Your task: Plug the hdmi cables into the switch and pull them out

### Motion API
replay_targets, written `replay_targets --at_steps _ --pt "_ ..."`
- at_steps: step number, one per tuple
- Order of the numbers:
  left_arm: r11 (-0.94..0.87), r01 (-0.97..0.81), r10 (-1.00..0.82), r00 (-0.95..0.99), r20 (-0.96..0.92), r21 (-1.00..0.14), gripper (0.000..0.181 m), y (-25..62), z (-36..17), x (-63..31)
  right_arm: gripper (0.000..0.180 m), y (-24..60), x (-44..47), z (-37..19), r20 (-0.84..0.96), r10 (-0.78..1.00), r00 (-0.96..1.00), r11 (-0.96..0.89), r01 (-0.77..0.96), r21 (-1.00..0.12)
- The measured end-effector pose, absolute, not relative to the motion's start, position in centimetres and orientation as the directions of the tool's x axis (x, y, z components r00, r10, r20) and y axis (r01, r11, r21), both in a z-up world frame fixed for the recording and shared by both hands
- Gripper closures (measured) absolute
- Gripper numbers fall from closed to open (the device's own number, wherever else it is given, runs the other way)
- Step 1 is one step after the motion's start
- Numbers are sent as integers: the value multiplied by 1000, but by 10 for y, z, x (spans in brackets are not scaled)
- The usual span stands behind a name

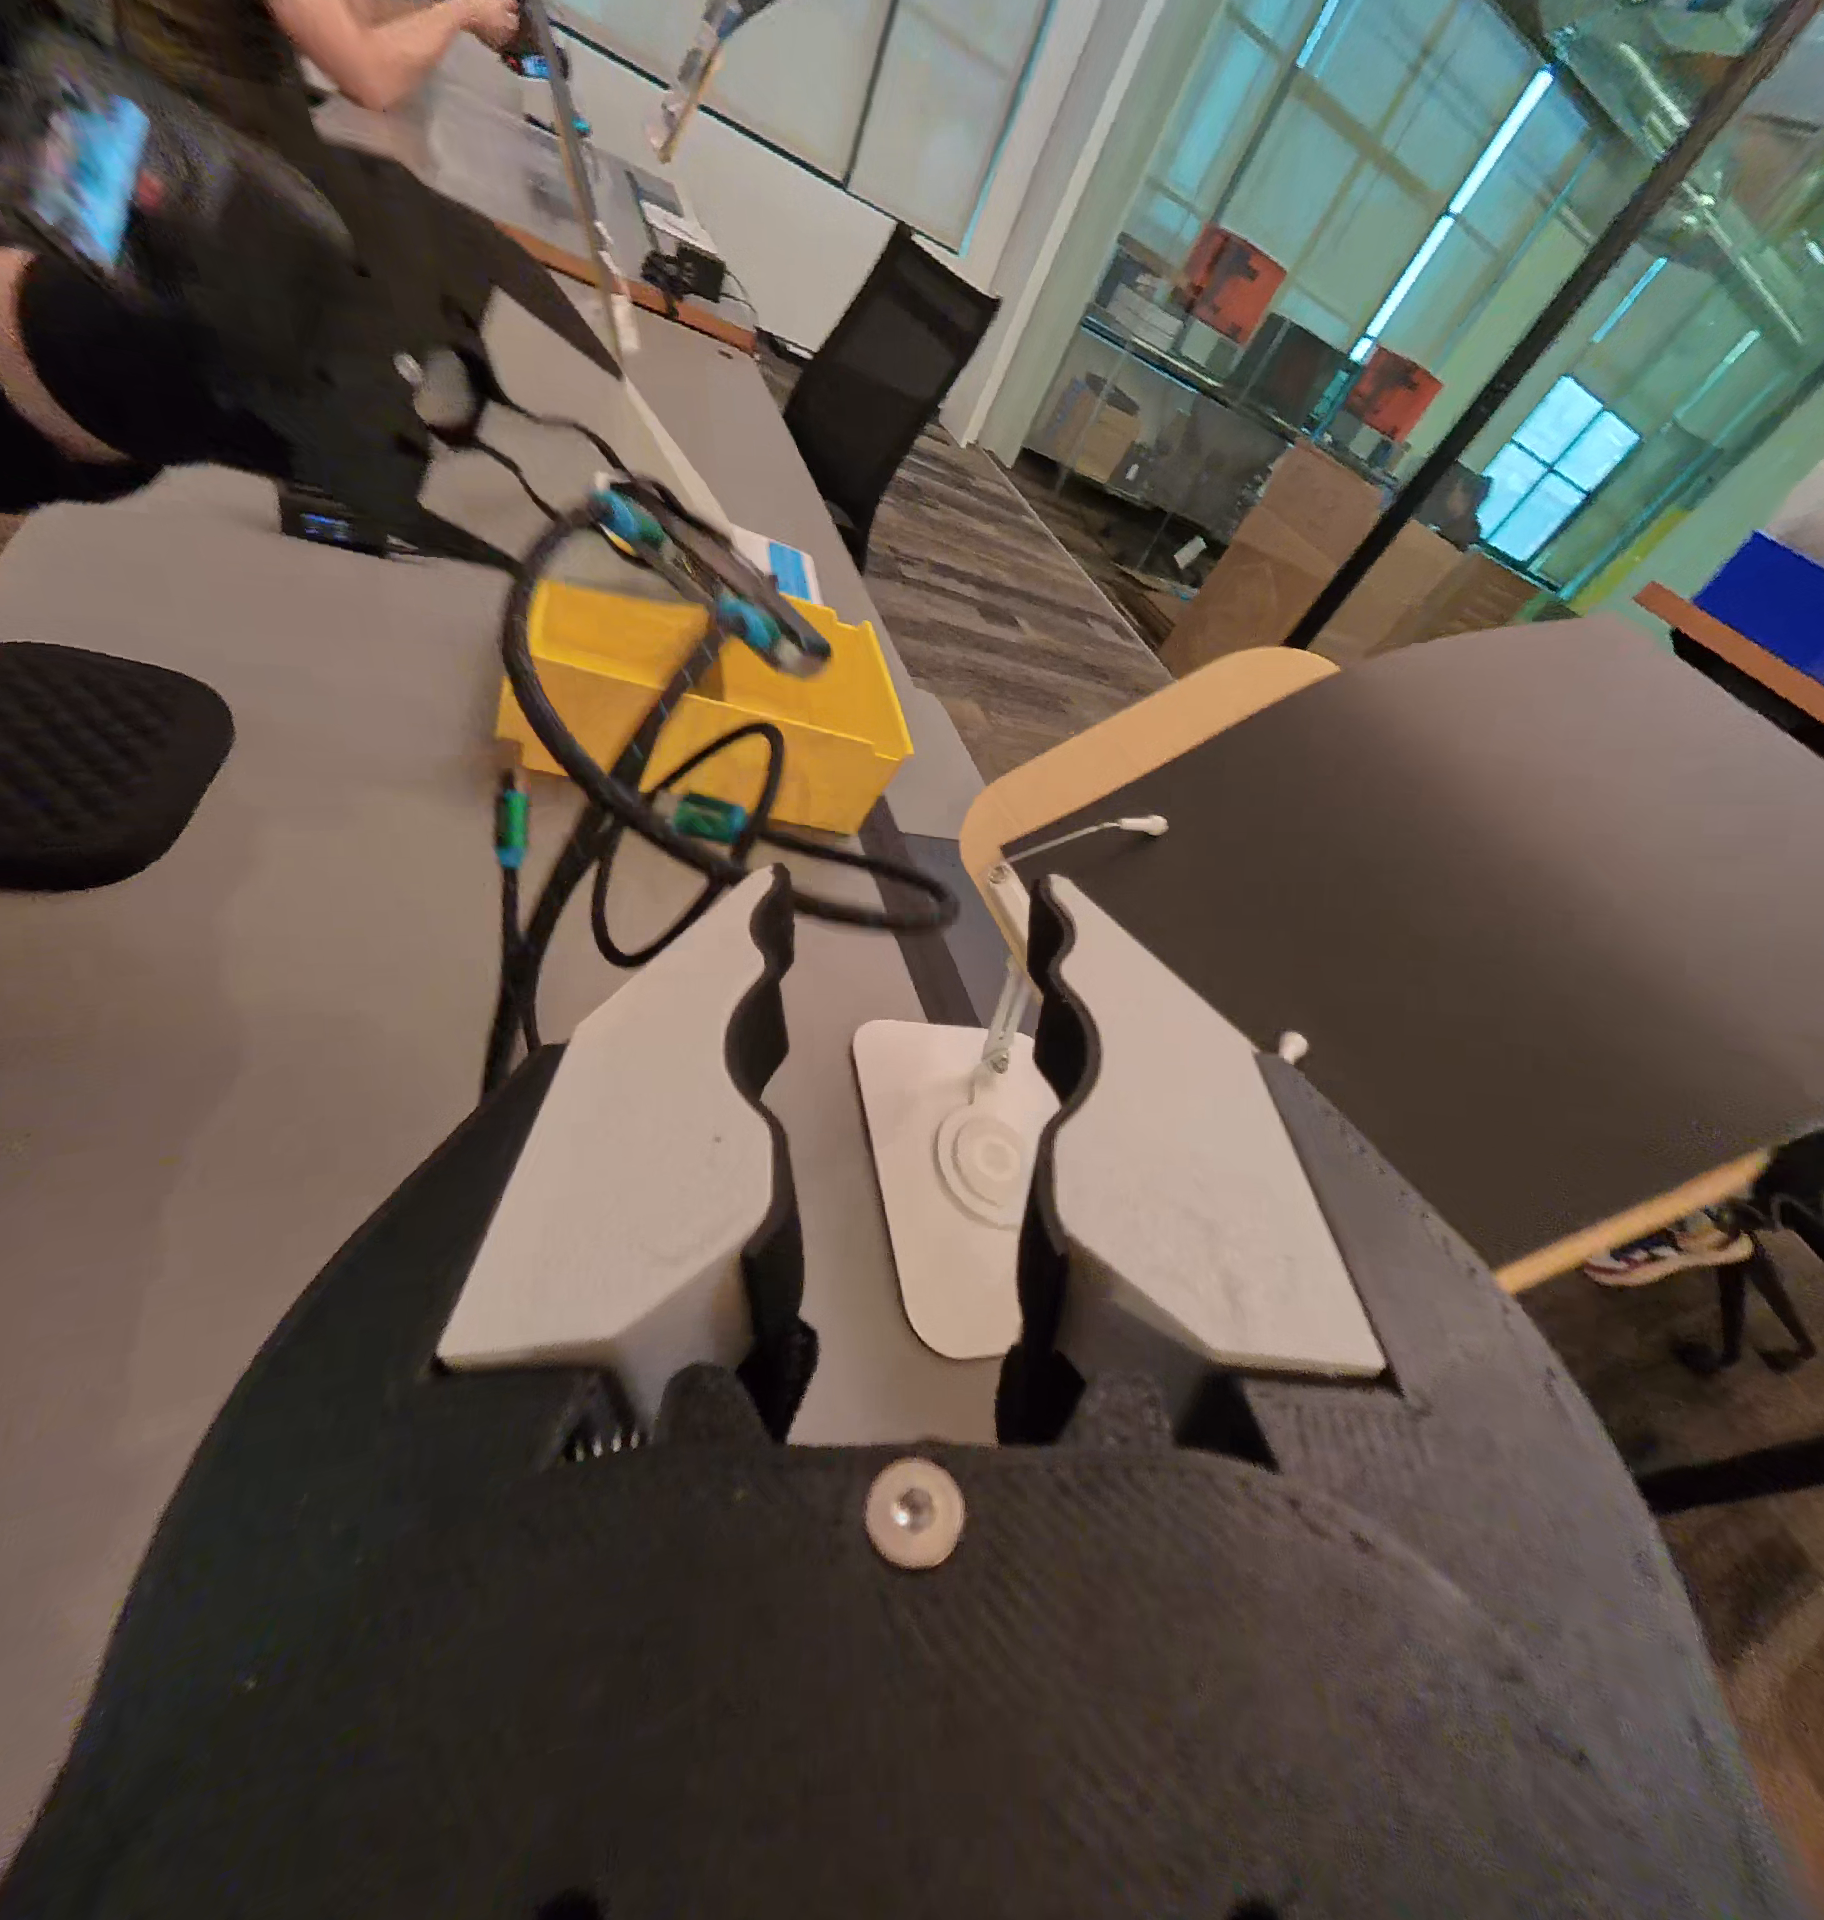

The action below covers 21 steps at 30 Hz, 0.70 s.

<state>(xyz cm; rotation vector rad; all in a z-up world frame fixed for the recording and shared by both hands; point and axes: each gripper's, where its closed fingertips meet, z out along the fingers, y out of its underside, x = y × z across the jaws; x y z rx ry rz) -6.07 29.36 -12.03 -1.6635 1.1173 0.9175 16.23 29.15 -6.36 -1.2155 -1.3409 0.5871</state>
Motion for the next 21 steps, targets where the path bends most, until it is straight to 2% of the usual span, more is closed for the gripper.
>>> replay_targets --at_steps 10,16,18,21 --pt "-185 -968 -358 228 -906 -170 160 311 -200 -31 127 271 78 -120 313 950 4 285 403 -870" --pt "-230 -958 -422 256 -870 -171 161 321 -235 -31 123 259 45 -178 223 965 -139 263 530 -806" --pt "-229 -958 -427 258 -866 -173 161 323 -240 -28 125 265 38 -200 213 968 -134 250 592 -766" --pt "-229 -956 -439 268 -857 -182 161 326 -246 -27 144 275 34 -231 214 966 -143 252 682 -687"
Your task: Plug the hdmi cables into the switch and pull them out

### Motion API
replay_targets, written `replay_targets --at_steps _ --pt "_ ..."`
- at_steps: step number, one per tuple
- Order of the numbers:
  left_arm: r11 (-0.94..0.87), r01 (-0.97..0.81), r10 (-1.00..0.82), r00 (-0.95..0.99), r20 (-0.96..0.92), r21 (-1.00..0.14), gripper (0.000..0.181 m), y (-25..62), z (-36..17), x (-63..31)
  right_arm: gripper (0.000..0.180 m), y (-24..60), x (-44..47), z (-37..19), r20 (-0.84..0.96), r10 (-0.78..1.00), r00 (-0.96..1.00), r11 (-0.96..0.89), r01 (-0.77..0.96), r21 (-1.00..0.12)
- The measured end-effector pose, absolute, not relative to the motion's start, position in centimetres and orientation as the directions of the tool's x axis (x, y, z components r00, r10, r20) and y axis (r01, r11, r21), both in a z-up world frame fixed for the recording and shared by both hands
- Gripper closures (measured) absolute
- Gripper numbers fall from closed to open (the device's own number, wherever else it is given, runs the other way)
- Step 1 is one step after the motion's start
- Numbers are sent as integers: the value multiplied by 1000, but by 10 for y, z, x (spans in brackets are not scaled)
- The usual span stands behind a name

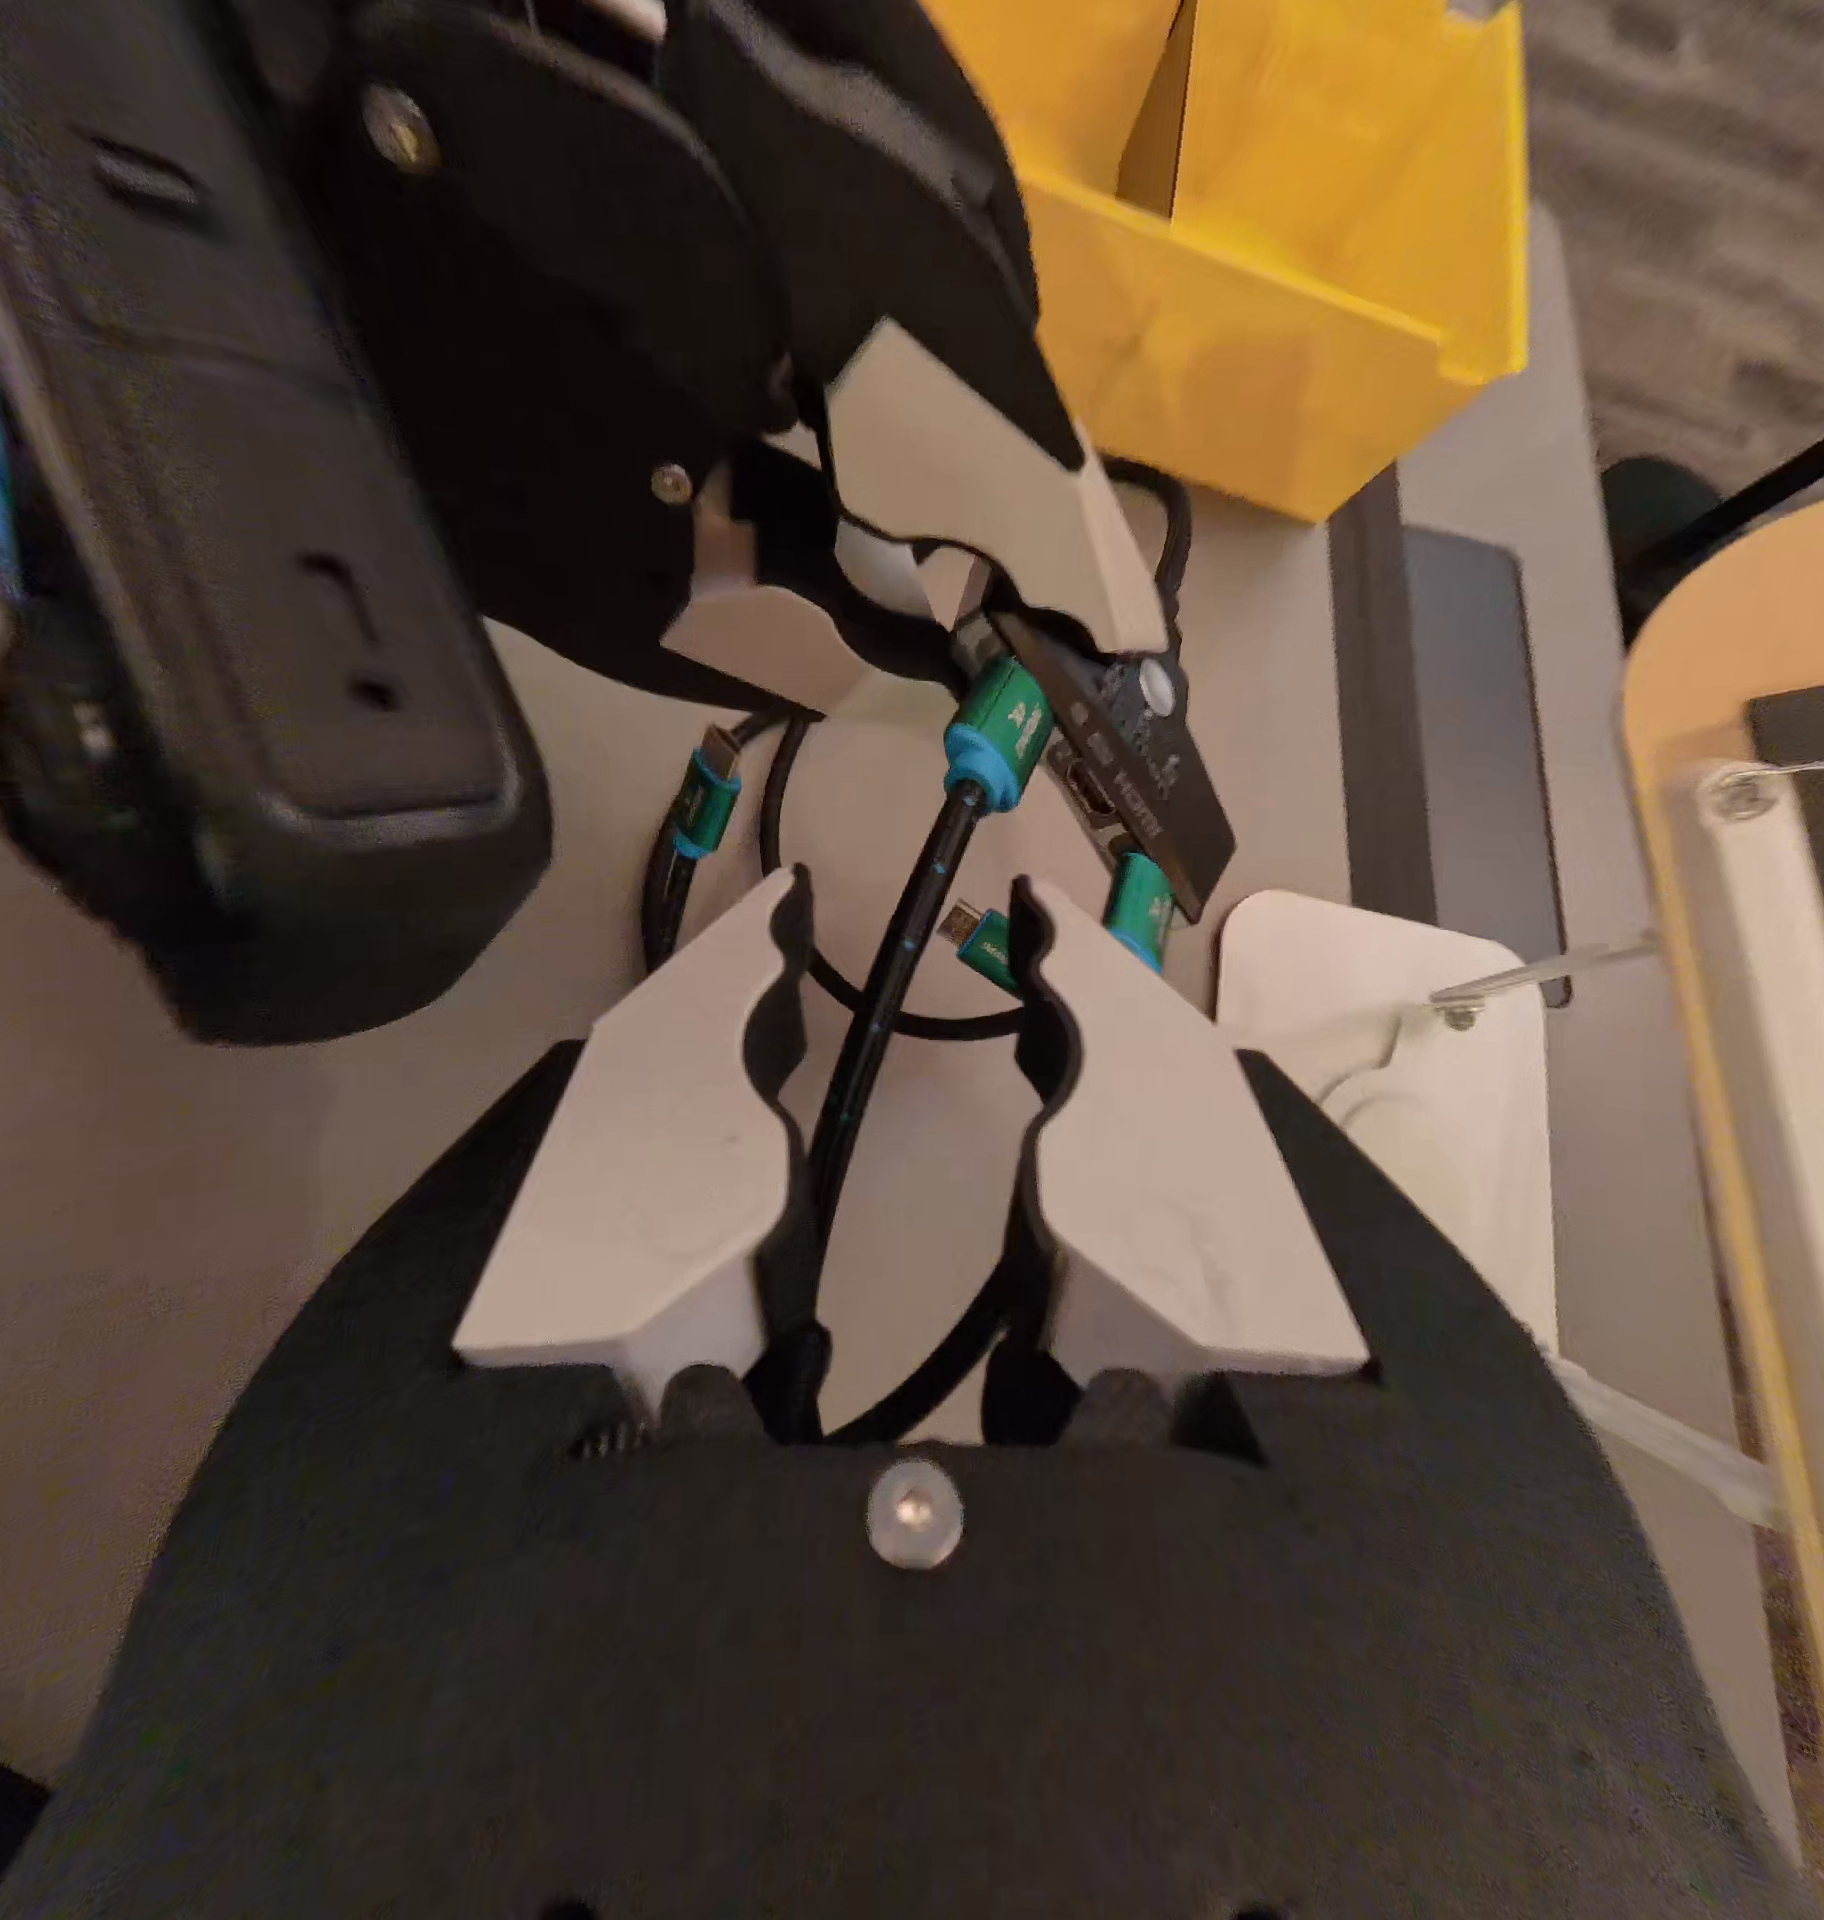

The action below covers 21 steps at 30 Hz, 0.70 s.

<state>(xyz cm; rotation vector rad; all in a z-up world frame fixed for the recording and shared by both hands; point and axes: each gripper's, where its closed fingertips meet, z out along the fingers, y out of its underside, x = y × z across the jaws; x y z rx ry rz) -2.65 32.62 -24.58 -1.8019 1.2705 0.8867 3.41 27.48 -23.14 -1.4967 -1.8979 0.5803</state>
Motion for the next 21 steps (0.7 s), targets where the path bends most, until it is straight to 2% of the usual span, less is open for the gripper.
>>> replay_targets --at_steps 1,3,4,10,15,21 --pt "-237 -955 -444 271 -854 -180 161 327 -249 -28 157 274 32 -237 203 967 -156 254 689 -679" --pt "-246 -951 -459 285 -842 -188 161 329 -256 -31 166 281 30 -243 204 968 -146 248 687 -683" --pt "-241 -950 -471 294 -832 -199 160 328 -260 -30 175 284 31 -245 201 970 -137 240 687 -686" --pt "-244 -943 -573 329 -750 -227 160 320 -292 -24 177 289 38 -267 118 977 -178 210 697 -686" --pt "-293 -903 -689 428 -586 -315 154 309 -320 -19 177 287 42 -287 52 975 -218 196 719 -667" --pt "-358 -845 -758 511 -404 -398 144 303 -343 -18 177 277 42 -295 -33 959 -282 179 689 -703"
